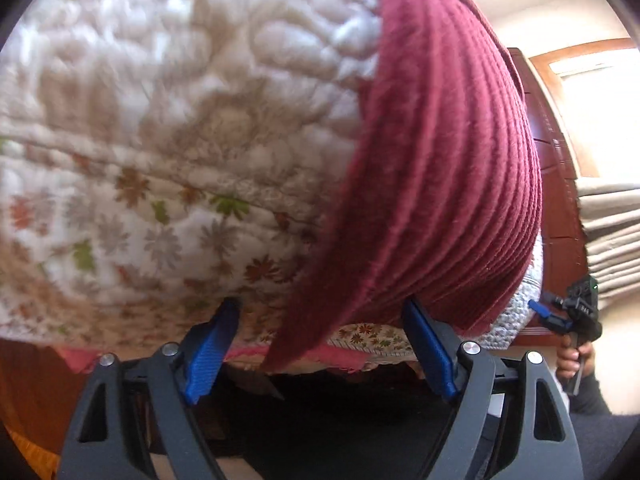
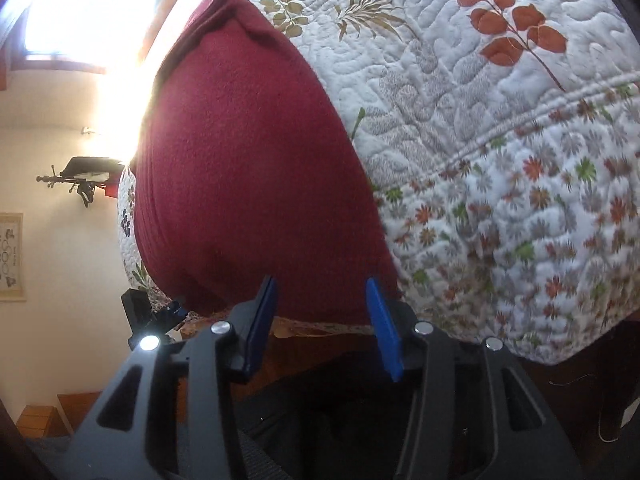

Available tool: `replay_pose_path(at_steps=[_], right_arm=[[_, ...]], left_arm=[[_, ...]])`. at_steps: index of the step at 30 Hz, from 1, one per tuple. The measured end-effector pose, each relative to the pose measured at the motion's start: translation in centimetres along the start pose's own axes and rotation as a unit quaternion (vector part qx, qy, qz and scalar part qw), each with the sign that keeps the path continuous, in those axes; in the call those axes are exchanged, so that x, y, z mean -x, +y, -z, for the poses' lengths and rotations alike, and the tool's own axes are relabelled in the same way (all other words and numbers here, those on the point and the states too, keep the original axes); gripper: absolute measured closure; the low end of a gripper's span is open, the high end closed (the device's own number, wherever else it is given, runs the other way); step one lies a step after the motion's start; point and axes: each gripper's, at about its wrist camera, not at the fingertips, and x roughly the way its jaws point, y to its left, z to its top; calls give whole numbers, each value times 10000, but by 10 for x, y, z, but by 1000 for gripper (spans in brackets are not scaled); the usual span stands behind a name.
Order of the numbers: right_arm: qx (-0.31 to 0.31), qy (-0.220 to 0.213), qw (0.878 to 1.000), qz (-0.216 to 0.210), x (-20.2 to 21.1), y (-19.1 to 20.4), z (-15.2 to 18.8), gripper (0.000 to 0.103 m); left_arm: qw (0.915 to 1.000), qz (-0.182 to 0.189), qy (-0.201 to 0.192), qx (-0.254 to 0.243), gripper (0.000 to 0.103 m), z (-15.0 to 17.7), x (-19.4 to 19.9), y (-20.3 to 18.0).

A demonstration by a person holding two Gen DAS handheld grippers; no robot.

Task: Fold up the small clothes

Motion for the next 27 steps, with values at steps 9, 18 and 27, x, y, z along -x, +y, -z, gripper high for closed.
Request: replay_pose_path(at_steps=[9, 18, 27], right_arm=[[-133, -165, 9997, 134, 1, 13, 44, 54], [-682, -370, 9969, -97, -8, -11, 57, 50], [-1809, -491, 9762, -1088, -37, -64, 68, 45]], left_arm=[[9976, 589, 359, 88, 81, -5, -15, 9], [9862, 1537, 177, 581, 97, -2, 36, 13], [9551, 2769, -132, 1044, 97, 18, 100, -41]])
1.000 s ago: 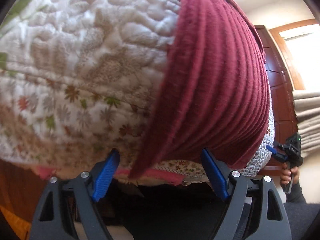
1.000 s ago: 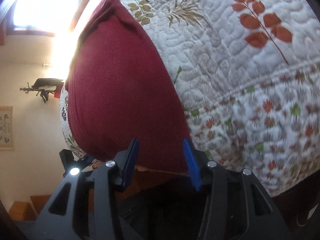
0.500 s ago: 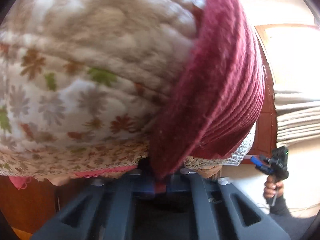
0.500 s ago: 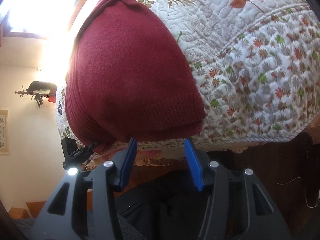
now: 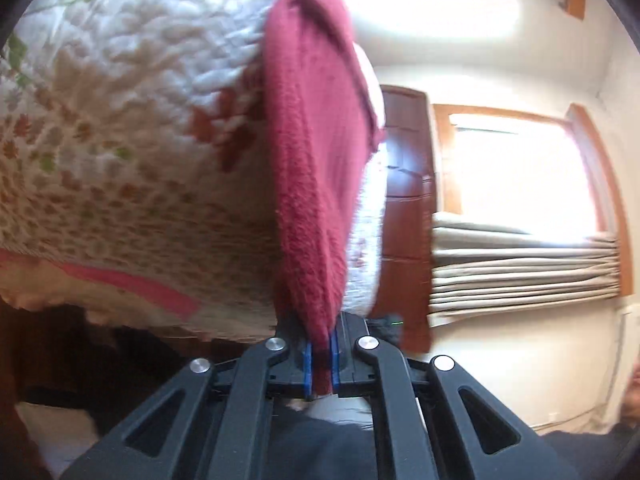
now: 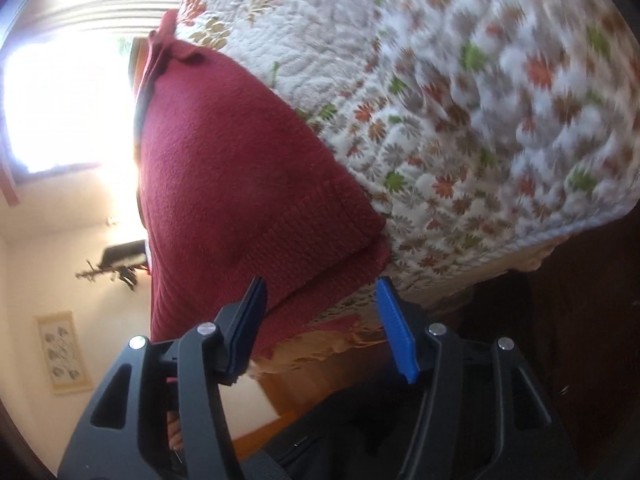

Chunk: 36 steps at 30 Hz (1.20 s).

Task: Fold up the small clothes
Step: 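Lift the held side edge with the left gripper and fold it over the body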

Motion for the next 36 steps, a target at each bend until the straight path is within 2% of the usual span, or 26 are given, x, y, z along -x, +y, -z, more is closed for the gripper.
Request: replay_pose_path(at_steps=[5, 9, 13, 18, 20, 21, 23, 24, 27, 31, 36], right_arm=[[-674, -8, 9956, -654, -21, -27, 13, 40], [-1202, 42, 9834, -1356, -42, -38, 26, 39], [-1367, 184, 9746, -1762, -63, -33, 34, 39], [-1608, -34, 9620, -2205, -69, -32, 26, 41], [-1698, -149, 9588, -2273, -69, -31, 18, 48], [-1744, -198, 9569, -2314, -68, -32, 15, 57], [-1793, -316, 9551, -2339, -58, -36, 12, 78], [-1756, -397, 9571, -2269, -50, -37, 10, 97], [-1527, -641, 9652, -2025, -29, -24, 6, 98], [-928, -842, 9766, -1749, 8, 3, 14, 98], [-342, -1054, 9813, -1573, 50, 45, 26, 99]], left_arm=[[9997, 216, -43, 146, 97, 7, -6, -19], [9995, 275, -20, 177, 97, 4, -13, -33], [9993, 346, -20, 137, 97, 0, -13, -51], [9991, 420, 20, 82, 97, -2, -12, -58], [9990, 453, 18, 48, 97, -3, -9, -63], [9989, 464, 15, 38, 97, -3, -10, -60], [9989, 464, -3, 39, 97, -4, -9, -59], [9989, 463, -22, 69, 97, -4, -9, -56], [9988, 433, -88, 204, 97, -1, -5, -41], [9972, 521, -278, 469, 97, 8, 8, -19], [9931, 779, -535, 689, 97, 22, 22, 0]])
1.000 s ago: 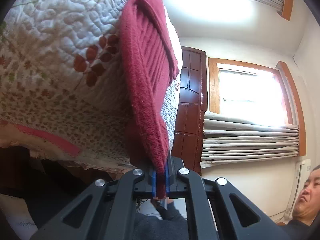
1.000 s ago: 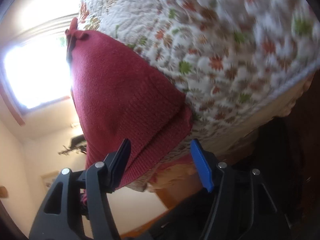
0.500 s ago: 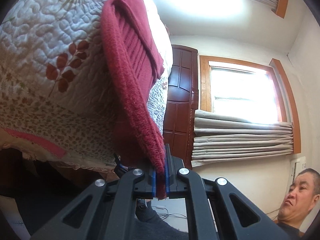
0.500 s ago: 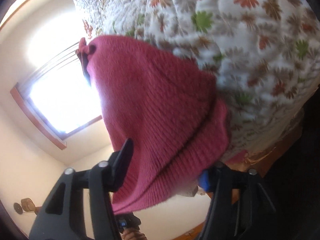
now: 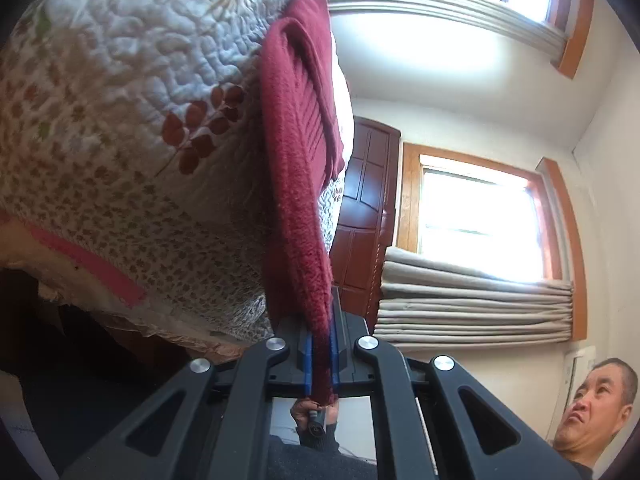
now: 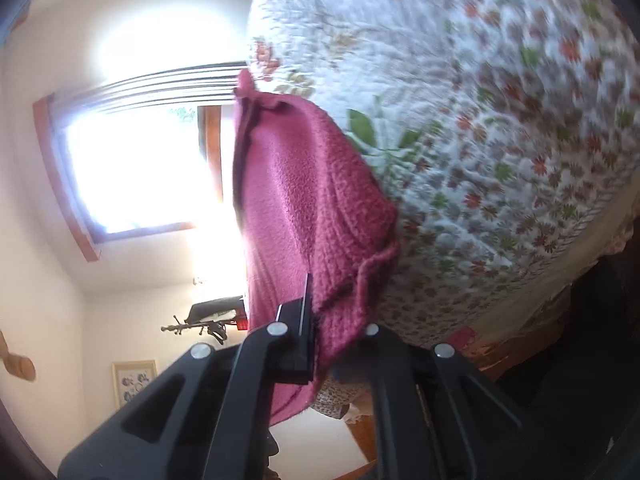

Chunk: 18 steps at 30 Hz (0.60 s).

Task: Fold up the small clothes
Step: 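Lift the held side edge with the left gripper and fold it over the body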

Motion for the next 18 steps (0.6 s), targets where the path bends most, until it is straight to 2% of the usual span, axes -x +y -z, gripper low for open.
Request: replay_pose_path(at_steps=[9, 14, 18], right_arm=[[532, -136, 9985, 5, 7, 74, 7, 99], [682, -117, 9976, -72, 3, 107, -9, 99], [821, -9, 9966, -51, -7, 135, -28, 99]], left_arm=[[9958, 837, -359, 35, 97, 5, 1, -1], [9911, 1223, -522, 1, 97, -8, -3, -25], [9869, 1428, -751, 70, 97, -33, -12, -37]])
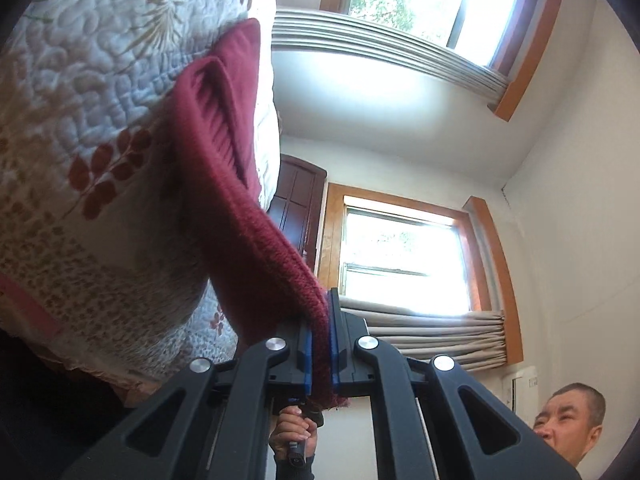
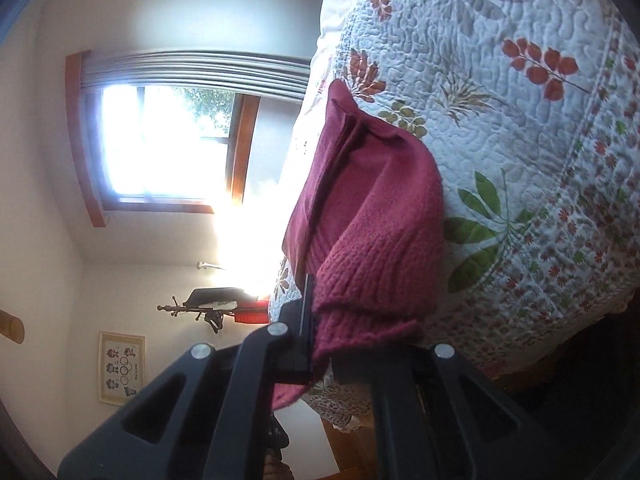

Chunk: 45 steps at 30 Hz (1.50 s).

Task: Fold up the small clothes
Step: 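Lift the held side edge with the left gripper and fold it over the body, then grasp the folded sweater edge with the left gripper near the cuff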

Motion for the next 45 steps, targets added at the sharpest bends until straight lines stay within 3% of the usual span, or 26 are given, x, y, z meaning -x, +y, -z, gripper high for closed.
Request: replay_pose_path(at_steps=[9, 20, 24, 29, 32, 34, 35, 38, 43, 45], right_arm=[[612, 570, 9954, 469, -75, 52, -76, 99], [747, 1399, 9779, 1361, -202, 48, -159, 97], [775, 1677, 9721, 1443, -228, 45, -177, 81], [1115, 1760, 9722, 1066, -216, 64, -204, 70], [1548, 1727, 9670, 1056, -198, 74, -221, 69], [1885, 1755, 9595, 1139, -190, 73, -228, 69], [2048, 1813, 9543, 1201, -190, 71, -229, 68], [2344, 1980, 9405, 1459, -199, 55, -227, 67], [2517, 2017, 9315, 1685, -219, 27, -215, 51], [2517, 1944, 9312, 1784, -224, 18, -213, 39]], left_arm=[[9969, 23, -634, 462, 97, -72, -43, 6], [9845, -969, -1100, 965, 97, -161, -92, 54], [9782, -1255, -1235, 1099, 91, -176, -99, 63], [9786, -1371, -1338, 746, 80, -176, -98, 39], [9761, -1781, -1241, 79, 76, -168, -99, 6], [9658, -2296, -1090, -508, 60, -160, -104, -17], [9569, -2604, -978, -832, 59, -156, -109, -27], [9196, -3534, -528, -1635, 51, -150, -129, -43], [8621, -4545, 164, -2234, 46, -160, -157, -31], [8484, -4759, 354, -2292, 45, -170, -165, -19]])
